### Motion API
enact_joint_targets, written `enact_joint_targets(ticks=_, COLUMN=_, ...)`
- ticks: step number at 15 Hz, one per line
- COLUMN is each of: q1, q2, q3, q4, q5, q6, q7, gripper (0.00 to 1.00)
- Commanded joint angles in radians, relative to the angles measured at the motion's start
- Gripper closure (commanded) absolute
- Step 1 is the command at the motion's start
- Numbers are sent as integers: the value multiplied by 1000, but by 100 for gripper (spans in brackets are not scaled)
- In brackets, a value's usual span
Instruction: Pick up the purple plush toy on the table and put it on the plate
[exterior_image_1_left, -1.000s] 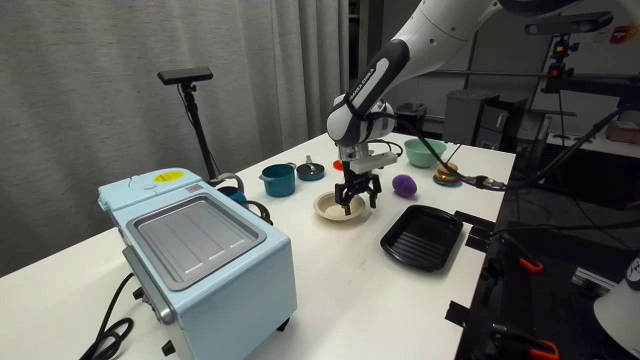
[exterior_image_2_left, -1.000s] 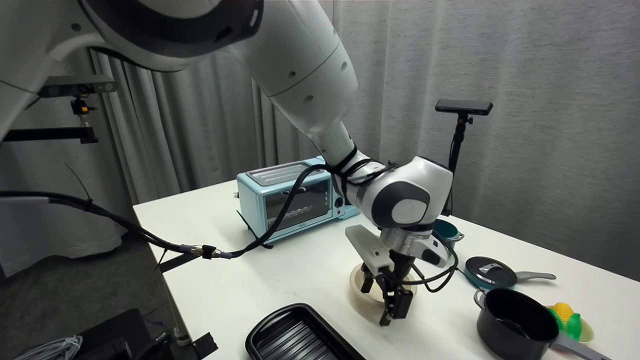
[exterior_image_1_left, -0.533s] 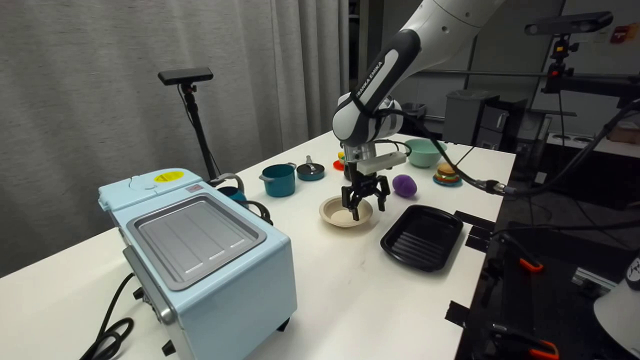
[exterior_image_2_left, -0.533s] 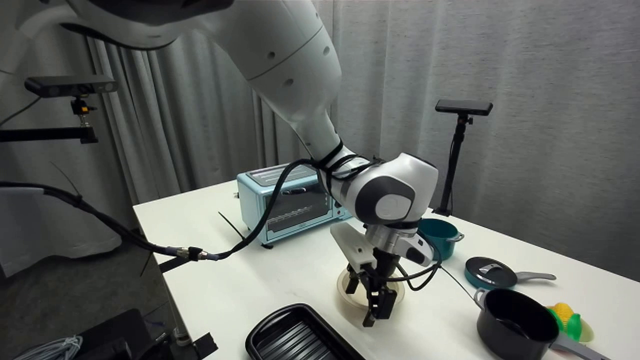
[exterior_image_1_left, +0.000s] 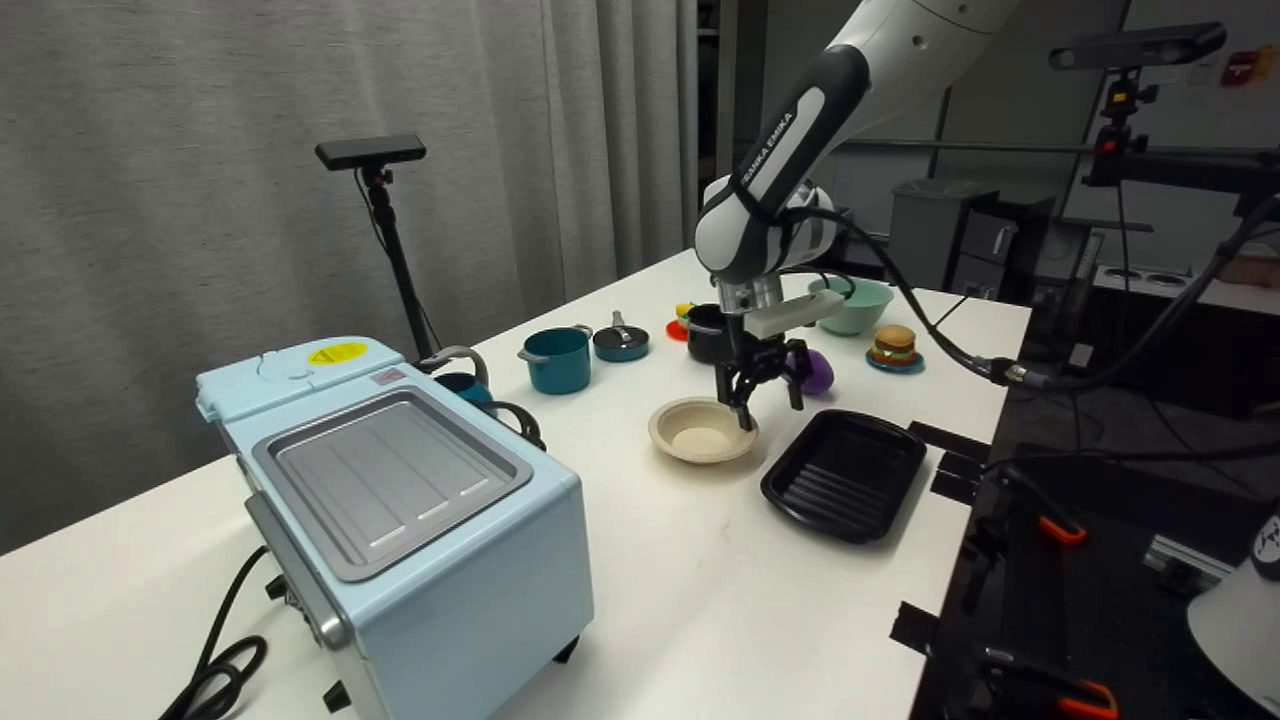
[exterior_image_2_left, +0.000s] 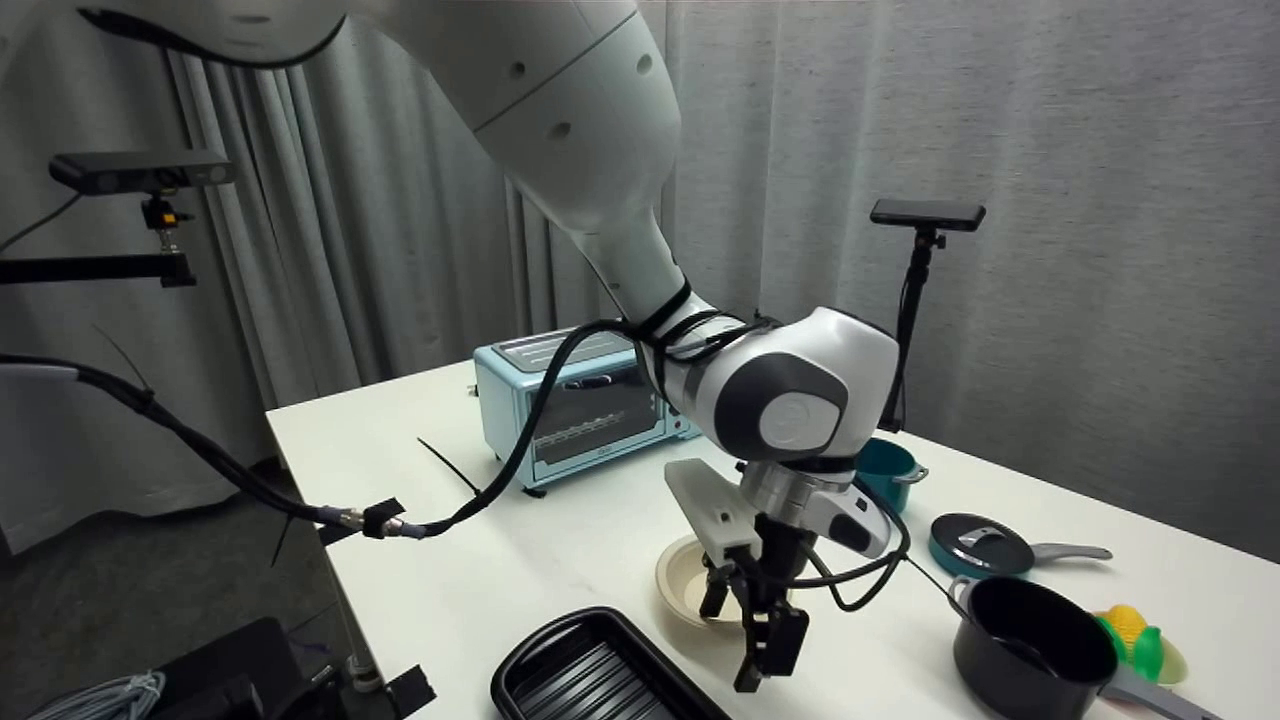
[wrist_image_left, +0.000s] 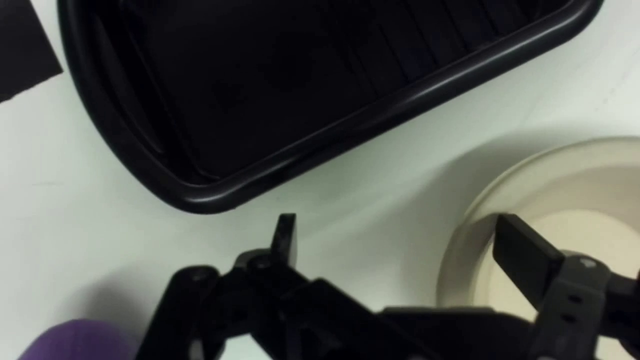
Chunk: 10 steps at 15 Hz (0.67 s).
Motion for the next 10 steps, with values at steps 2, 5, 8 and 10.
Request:
enact_joint_targets(ticks=2, q1=-15, q2=-61, q3=-33, q4=-66, q5=-37, q6=-2, q7=18, gripper=0)
enact_joint_targets(ticks=5, q1=-11, q2=-91, q3=-42, q4=-96, q5=-49, q6=6, q7=13, gripper=0)
enact_joint_targets(ticks=8, q1=-1, q2=-140, q3=-41, q4=-130, q5=-73, q6=24, q7=12, gripper=0)
enact_joint_targets(ticks=10, q1=8, q2=-187, q3=-43, q4=-152, q5=-95, q6=38, q7=17, gripper=0)
